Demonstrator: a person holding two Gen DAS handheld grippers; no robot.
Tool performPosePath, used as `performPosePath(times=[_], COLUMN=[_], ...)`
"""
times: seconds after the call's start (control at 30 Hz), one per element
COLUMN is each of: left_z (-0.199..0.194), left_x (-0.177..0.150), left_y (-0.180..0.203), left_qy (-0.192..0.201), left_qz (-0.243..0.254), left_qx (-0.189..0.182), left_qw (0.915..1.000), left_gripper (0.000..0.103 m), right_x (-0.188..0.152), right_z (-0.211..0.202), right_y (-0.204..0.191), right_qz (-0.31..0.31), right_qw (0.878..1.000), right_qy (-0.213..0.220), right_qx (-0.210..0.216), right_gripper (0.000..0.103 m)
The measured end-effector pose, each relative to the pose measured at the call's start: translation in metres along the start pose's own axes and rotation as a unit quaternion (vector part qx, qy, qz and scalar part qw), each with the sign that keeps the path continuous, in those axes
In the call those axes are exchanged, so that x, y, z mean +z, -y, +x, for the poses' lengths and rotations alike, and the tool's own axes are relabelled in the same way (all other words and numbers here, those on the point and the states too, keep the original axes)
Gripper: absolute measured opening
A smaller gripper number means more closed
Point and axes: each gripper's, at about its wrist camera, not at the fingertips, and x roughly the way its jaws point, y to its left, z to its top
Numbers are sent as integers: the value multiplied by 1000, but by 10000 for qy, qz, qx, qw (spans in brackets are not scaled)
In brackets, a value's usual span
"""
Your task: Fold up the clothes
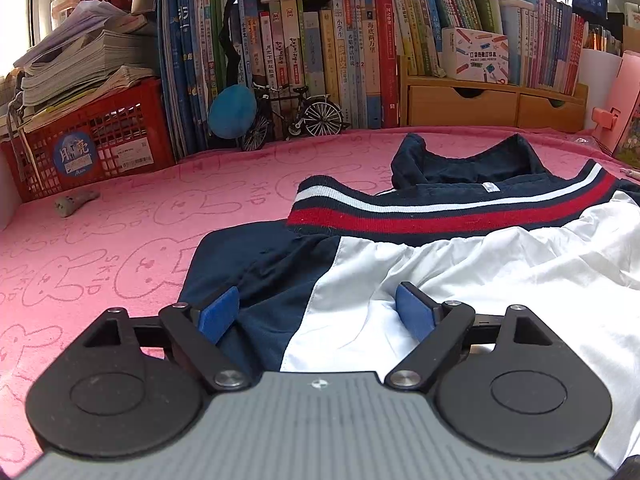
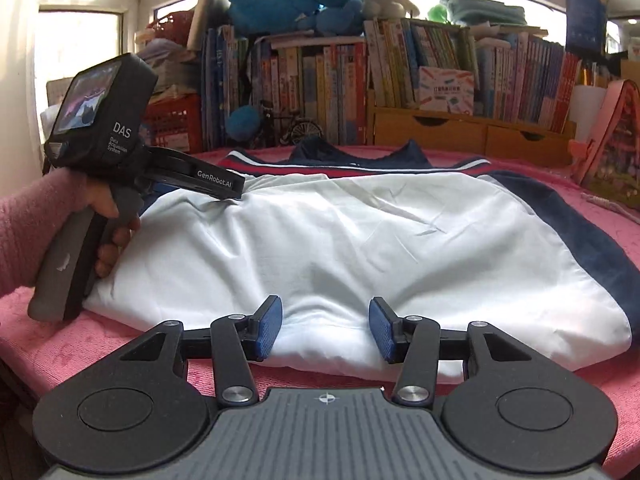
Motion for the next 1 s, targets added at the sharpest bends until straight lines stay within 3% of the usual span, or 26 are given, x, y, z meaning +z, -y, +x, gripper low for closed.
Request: performPosePath(times=[0.33, 0.4, 0.47, 0.53, 0.6, 0.7, 0.87, 0.93, 1.0], left_z=[-1, -10, -31, -60, -85, -104, -85, -72, -60], left_x=[0, 1, 8, 16, 25, 32, 20, 13, 6], left_y=[-1, -1, -2, -3, 5, 33, 84, 95, 106], left_qy=[17, 97, 77, 122, 17, -427, -1681, -1875, -2047], left_qz=[-31, -215, -545, -879, -897, -426, 82, 214, 341], left_qx=[3, 0, -299, -912, -1568, -2121, -2289, -2129, -1954], left_qw=[10000, 9997, 9980, 9919, 9835, 9754, 9588, 9587, 9585], left_gripper=[88, 78, 70, 69, 67, 67, 65, 58, 40], right_x=[-2, -3, -3, -4, -5, -5, -6, -7, -7], right_z=[0, 0, 0, 0, 0, 0, -1, -2, -2], right_y=[-1, -1, -1, -1, -1, -1, 0, 0, 0], right_qz=[4, -6, -11, -7, -2, 13, 82, 104, 125], right_qw=[10000, 10000, 10000, 10000, 10000, 10000, 9999, 9999, 9999], right_qy=[19, 26, 25, 31, 51, 63, 72, 88, 105], right_qx=[-1, -8, -5, -1, -11, -12, 3, 9, 14], right_gripper=[49, 49, 49, 49, 49, 49, 49, 49, 48])
